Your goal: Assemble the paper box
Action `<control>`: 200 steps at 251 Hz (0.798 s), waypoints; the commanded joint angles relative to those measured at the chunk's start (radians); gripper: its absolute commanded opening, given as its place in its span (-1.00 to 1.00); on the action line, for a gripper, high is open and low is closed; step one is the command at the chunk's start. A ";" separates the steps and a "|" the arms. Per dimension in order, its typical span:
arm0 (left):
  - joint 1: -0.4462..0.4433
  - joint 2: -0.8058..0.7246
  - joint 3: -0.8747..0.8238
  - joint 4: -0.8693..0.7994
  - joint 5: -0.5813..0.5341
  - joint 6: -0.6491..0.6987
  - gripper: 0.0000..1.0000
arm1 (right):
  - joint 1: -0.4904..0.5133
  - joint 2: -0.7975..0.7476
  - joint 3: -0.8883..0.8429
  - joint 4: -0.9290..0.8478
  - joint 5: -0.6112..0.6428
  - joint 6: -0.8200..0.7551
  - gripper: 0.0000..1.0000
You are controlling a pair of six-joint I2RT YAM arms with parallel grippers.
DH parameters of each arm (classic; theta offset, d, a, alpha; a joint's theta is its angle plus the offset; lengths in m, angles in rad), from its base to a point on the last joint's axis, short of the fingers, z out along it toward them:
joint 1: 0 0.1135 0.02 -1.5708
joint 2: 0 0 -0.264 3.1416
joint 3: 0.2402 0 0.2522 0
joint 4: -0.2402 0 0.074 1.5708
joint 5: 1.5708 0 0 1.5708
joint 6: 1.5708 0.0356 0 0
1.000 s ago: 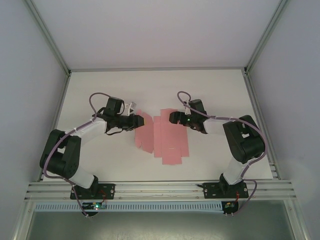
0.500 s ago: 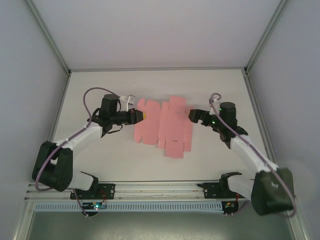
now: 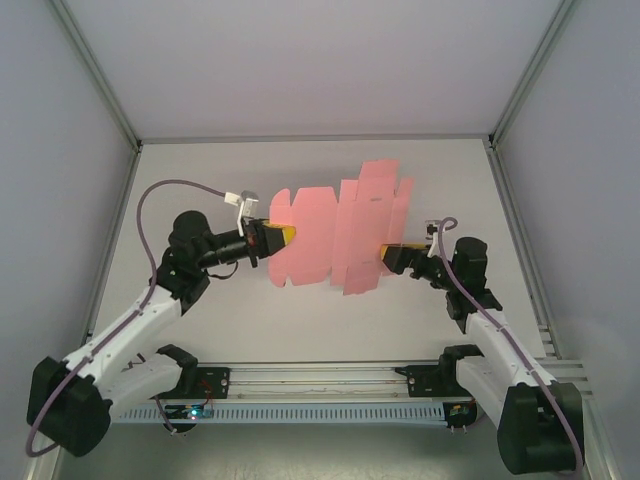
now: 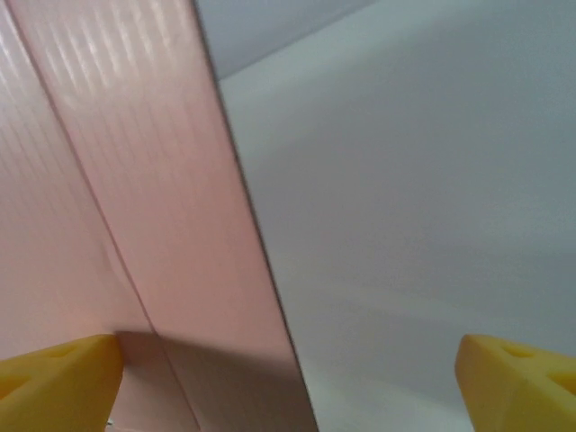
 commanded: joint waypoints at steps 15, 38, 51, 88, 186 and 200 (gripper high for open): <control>-0.014 -0.084 -0.026 0.038 -0.135 0.052 -1.00 | -0.008 0.008 -0.004 0.276 -0.176 0.066 0.33; -0.015 -0.102 -0.039 0.029 -0.147 0.049 -1.00 | -0.007 -0.006 0.016 0.310 -0.220 0.080 -0.03; -0.015 -0.110 -0.043 0.015 -0.168 0.051 -1.00 | -0.007 -0.013 0.030 0.301 -0.222 0.085 -0.15; -0.015 -0.139 -0.055 -0.057 -0.313 0.058 -1.00 | -0.008 -0.049 0.048 0.257 -0.189 0.075 -0.55; -0.014 -0.183 -0.028 -0.333 -0.583 0.075 1.00 | 0.078 -0.056 0.217 -0.079 -0.037 -0.199 -1.00; -0.014 -0.184 0.013 -0.456 -0.698 0.082 1.00 | 0.113 -0.048 0.282 -0.222 0.055 -0.297 -1.00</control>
